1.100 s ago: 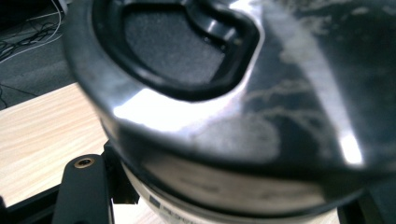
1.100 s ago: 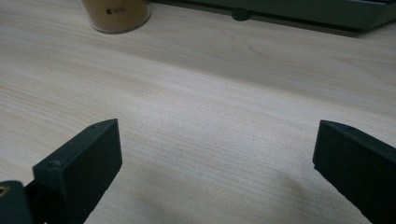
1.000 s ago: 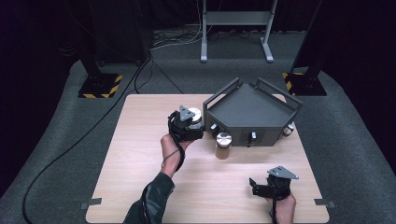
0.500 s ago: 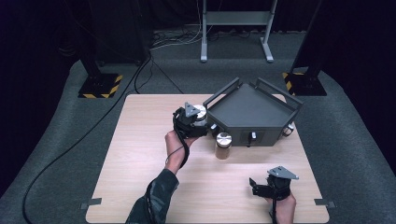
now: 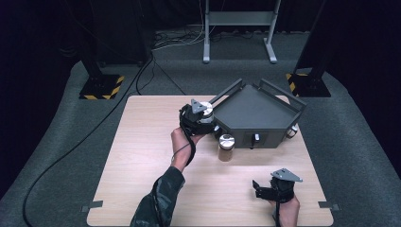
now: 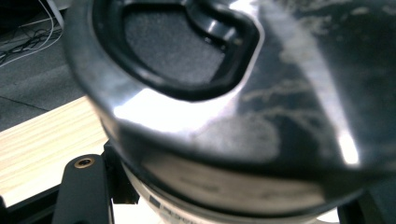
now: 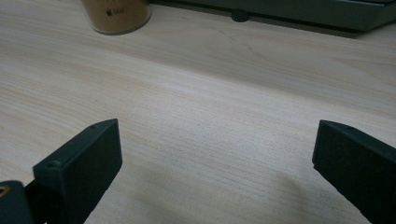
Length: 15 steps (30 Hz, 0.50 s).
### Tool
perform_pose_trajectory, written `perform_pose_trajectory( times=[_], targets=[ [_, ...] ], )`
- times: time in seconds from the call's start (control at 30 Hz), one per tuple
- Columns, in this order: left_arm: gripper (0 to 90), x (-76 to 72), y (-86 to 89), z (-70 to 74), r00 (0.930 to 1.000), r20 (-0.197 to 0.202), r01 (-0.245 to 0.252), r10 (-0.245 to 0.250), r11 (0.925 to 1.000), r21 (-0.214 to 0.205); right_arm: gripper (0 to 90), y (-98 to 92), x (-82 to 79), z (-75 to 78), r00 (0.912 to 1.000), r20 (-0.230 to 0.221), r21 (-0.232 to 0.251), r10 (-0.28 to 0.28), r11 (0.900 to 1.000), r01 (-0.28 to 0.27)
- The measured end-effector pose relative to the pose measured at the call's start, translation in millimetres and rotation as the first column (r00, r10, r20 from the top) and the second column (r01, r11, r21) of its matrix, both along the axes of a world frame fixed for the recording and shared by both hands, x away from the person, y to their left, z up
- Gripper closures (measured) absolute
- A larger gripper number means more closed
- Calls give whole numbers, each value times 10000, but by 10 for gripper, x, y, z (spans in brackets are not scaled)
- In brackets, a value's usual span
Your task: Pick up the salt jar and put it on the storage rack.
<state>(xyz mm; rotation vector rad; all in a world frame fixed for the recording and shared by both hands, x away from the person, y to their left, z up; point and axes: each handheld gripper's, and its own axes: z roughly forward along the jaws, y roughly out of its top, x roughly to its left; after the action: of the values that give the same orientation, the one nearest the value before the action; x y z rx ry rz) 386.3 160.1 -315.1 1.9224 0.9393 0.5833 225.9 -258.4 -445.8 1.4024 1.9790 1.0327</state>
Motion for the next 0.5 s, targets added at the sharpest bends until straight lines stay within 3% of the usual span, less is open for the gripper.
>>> perform_pose_trajectory(
  times=[0.5],
  targets=[
    [316, 98, -150, 92, 10000, 50, 77, -77, 10000, 34, 6, -3, 2, 1, 10000, -8, -2, 21, 10000, -21]
  ],
)
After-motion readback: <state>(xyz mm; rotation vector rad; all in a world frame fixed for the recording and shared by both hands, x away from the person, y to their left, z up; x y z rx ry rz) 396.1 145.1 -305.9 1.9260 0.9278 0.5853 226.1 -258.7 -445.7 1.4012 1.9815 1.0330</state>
